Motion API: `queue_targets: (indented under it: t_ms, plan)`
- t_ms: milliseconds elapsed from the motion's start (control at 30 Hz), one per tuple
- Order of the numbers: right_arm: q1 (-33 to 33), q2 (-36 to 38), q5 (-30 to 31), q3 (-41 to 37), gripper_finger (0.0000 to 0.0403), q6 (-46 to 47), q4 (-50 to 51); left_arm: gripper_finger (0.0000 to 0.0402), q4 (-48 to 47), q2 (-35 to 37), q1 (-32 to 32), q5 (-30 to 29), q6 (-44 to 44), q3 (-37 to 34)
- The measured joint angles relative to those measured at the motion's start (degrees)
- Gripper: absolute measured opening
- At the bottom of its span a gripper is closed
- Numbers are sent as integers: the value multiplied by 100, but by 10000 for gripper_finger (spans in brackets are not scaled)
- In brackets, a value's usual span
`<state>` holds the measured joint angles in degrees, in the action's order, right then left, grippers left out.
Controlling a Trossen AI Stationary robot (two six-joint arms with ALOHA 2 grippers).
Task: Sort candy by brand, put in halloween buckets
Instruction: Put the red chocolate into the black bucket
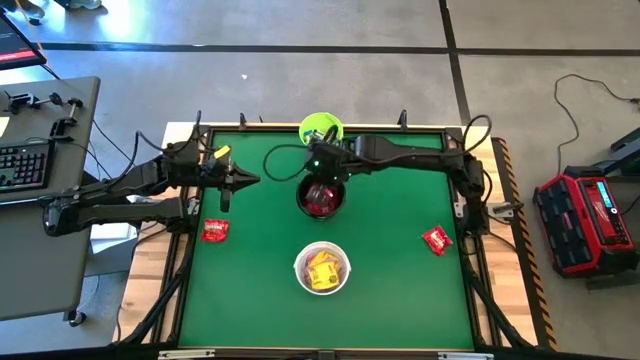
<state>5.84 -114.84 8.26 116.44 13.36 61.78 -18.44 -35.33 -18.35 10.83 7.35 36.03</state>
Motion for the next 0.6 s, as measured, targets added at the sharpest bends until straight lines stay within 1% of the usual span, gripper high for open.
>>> queue_targets:
  t_ms: [133, 267, 533, 600]
  plan:
    - [153, 12, -159, -7, 0, -564, -144, 3, -134, 0, -2, -152, 50, 0]
    - [251, 22, -434, -7, 0, -922, -377, 3, -126, 0, -2, -294, 50, 0]
    - [349, 22, -472, -9, 0, -1188, -842, 3, -95, 0, 0, -368, 48, 0]
    - [355, 29, -464, -88, 0, -1185, -1107, 3, -96, 0, -2, -395, 47, 0]
